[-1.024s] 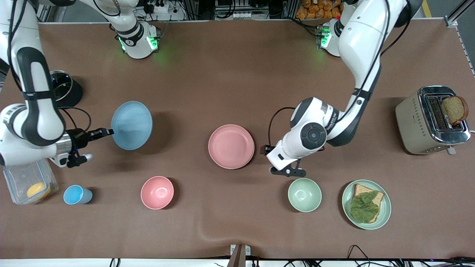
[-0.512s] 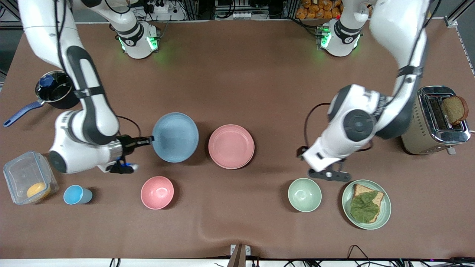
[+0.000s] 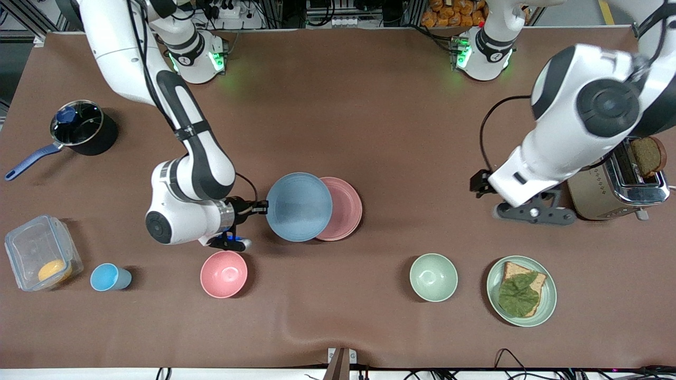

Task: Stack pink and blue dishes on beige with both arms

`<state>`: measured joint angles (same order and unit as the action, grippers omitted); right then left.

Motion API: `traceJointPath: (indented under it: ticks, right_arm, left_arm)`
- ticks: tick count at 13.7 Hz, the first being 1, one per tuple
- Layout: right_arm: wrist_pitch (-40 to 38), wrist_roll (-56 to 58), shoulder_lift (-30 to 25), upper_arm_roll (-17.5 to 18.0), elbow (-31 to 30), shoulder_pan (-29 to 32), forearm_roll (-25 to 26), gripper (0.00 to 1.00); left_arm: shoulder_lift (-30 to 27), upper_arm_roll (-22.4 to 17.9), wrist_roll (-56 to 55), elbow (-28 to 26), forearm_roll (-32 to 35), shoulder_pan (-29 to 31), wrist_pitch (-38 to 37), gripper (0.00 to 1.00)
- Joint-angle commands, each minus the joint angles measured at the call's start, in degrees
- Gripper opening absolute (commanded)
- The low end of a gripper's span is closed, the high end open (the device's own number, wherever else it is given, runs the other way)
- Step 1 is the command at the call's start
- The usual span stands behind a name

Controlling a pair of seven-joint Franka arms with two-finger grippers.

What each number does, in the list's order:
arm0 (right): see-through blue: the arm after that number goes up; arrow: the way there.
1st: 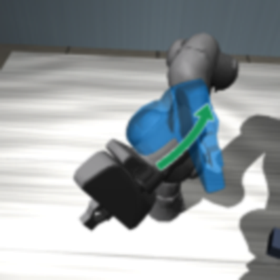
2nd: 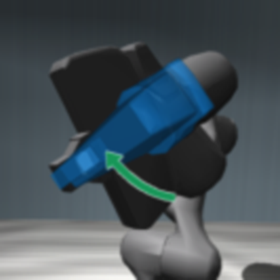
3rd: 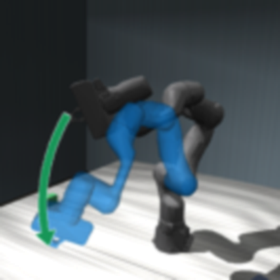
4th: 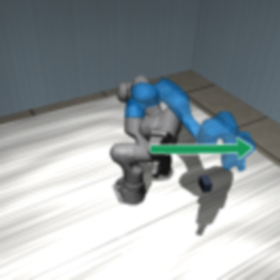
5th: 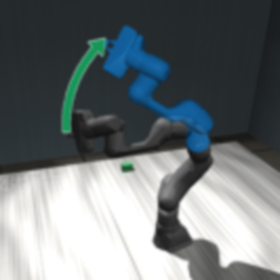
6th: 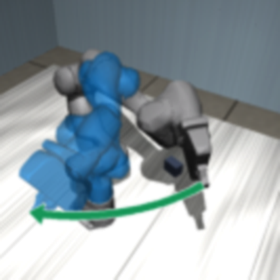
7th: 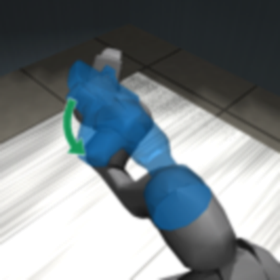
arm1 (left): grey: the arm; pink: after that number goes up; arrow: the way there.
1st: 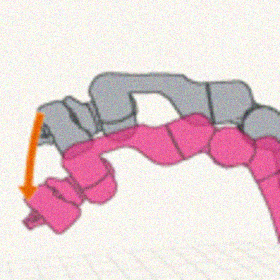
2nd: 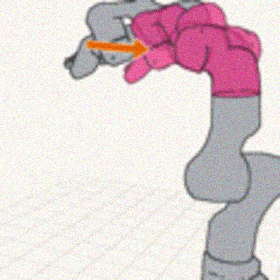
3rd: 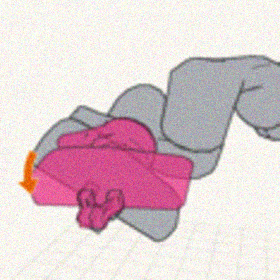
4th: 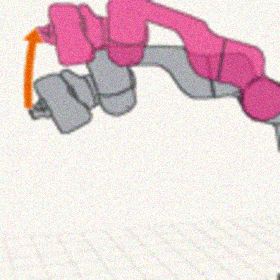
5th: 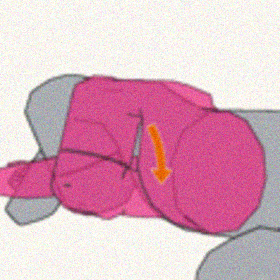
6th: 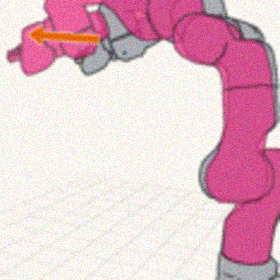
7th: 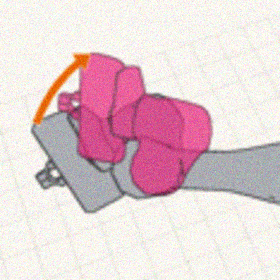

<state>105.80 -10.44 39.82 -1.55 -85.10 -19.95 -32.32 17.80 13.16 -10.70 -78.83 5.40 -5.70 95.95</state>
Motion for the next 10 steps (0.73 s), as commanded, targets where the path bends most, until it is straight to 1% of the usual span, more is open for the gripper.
traceJointPath:
  ticks: [1,2,3,5,6,7,8,9,10]
  right_arm:
    - [0.10,-1.60,1.39,-0.74,1.60,-3.15,-2.92,0.00]
    - [1.32,-2.65,1.66,-0.74,1.60,-3.77,-3.19,0.00]
    - [2.73,-3.36,2.27,-0.74,1.60,-4.30,-3.28,0.00]
    - [4.93,-3.80,3.15,-0.74,1.60,-5.53,-3.28,0.00]
    - [5.29,-3.80,3.33,-0.74,1.60,-5.71,-3.28,0.00]
    - [5.29,-3.80,3.33,-0.74,1.60,-5.89,-3.28,0.00]
    - [5.29,-3.80,3.42,-0.74,1.60,-5.97,-3.28,0.00]
    - [5.38,-3.80,3.77,-0.74,1.60,-6.32,-3.19,0.00]
    - [5.38,-3.89,3.95,-0.74,1.60,-6.33,-3.28,0.01]
  left_arm:
    - [-3.81,-0.50,5.67,-1.58,-6.87,5.69,-0.94,1.00]
    - [-5.92,-2.16,8.13,-2.19,-7.59,5.79,-0.85,1.00]
    - [-8.37,-4.61,8.33,-3.07,-7.60,5.00,-0.85,1.00]
    - [-10.59,-10.23,9.12,-5.87,-7.94,2.63,-0.77,1.00]
    - [-12.08,-11.04,9.47,-8.76,-8.03,2.71,-0.07,1.00]
    - [-13.66,-11.05,10.17,-13.06,-8.03,3.06,2.11,1.00]
    - [-15.33,-11.14,10.96,-16.84,-7.51,2.98,5.79,1.00]
    - [-16.21,-11.14,11.05,-18.62,-7.77,3.15,6.70,1.00]
    - [-16.40,-11.22,11.14,-18.90,-7.77,3.24,6.79,1.00]
